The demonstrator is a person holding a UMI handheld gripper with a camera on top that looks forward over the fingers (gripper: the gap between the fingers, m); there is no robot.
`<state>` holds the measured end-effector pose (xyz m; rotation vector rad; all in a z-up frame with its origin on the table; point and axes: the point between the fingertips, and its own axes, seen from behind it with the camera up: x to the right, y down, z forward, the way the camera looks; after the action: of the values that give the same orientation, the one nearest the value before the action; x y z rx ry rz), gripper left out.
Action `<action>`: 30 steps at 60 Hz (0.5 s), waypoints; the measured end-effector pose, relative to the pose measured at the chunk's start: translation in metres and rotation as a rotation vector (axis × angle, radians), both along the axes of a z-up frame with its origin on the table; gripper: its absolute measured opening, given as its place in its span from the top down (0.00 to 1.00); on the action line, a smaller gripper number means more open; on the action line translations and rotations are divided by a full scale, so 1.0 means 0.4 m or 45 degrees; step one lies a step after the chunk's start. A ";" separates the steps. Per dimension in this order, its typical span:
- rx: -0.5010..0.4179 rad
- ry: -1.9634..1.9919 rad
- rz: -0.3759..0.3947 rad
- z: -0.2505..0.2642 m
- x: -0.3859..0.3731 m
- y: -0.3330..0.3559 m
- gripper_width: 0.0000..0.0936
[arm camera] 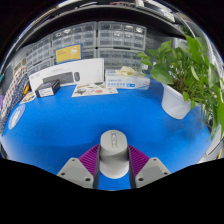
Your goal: Arrange mouse
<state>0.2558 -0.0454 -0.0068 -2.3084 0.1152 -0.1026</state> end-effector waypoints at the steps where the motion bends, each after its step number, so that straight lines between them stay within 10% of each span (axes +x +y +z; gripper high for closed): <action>1: 0.001 -0.005 0.000 0.001 0.000 0.000 0.55; 19: -0.107 -0.020 -0.177 0.028 -0.018 0.003 0.64; 30: 0.091 -0.059 -0.220 0.288 -0.199 0.111 0.64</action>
<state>0.1763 -0.0010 0.1082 -2.2200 0.2899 -0.2361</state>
